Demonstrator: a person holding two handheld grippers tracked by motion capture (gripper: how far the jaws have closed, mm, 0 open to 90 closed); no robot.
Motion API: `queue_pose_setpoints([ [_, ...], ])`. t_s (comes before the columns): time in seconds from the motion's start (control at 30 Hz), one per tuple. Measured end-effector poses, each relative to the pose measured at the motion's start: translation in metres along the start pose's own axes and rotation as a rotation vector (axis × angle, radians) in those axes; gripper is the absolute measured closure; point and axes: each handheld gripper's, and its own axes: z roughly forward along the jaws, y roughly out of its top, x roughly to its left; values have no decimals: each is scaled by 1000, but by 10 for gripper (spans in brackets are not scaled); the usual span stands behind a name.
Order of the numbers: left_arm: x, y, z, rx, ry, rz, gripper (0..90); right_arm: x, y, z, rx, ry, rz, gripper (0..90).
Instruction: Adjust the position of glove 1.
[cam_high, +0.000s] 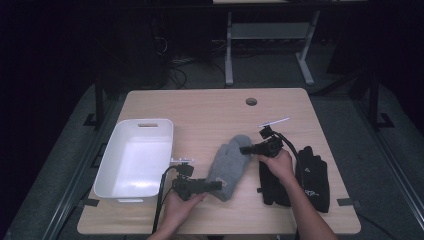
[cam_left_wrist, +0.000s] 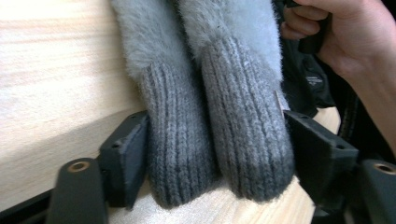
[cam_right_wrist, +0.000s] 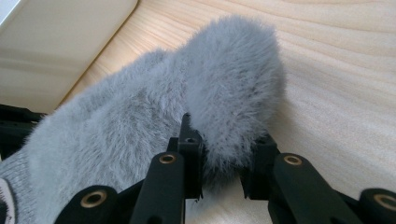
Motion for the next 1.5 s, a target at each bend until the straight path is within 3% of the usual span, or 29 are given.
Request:
queue_pose_setpoints([
  [0.1,-2,1,-3,6,2,37,411,1,0,0,-3,1,5,730],
  [0.27,-4,1,-5,2,-11,49,460,6,2,-3,-13,-7,-1,730],
  [0.57,-8,1,-8,-17,-15,81,465,18,7,-10,-65,-15,6,730],
  [0.67,-11,1,-10,-23,-4,115,465,22,8,-13,-84,-18,5,730],
  [0.93,-21,4,-18,-47,5,156,465,29,10,-23,-132,-7,10,730],
  [1.23,-38,12,-34,-73,26,233,462,41,16,-39,-203,16,18,730],
  [1.5,-46,20,-50,-97,31,259,460,56,29,-49,-240,32,20,730],
])
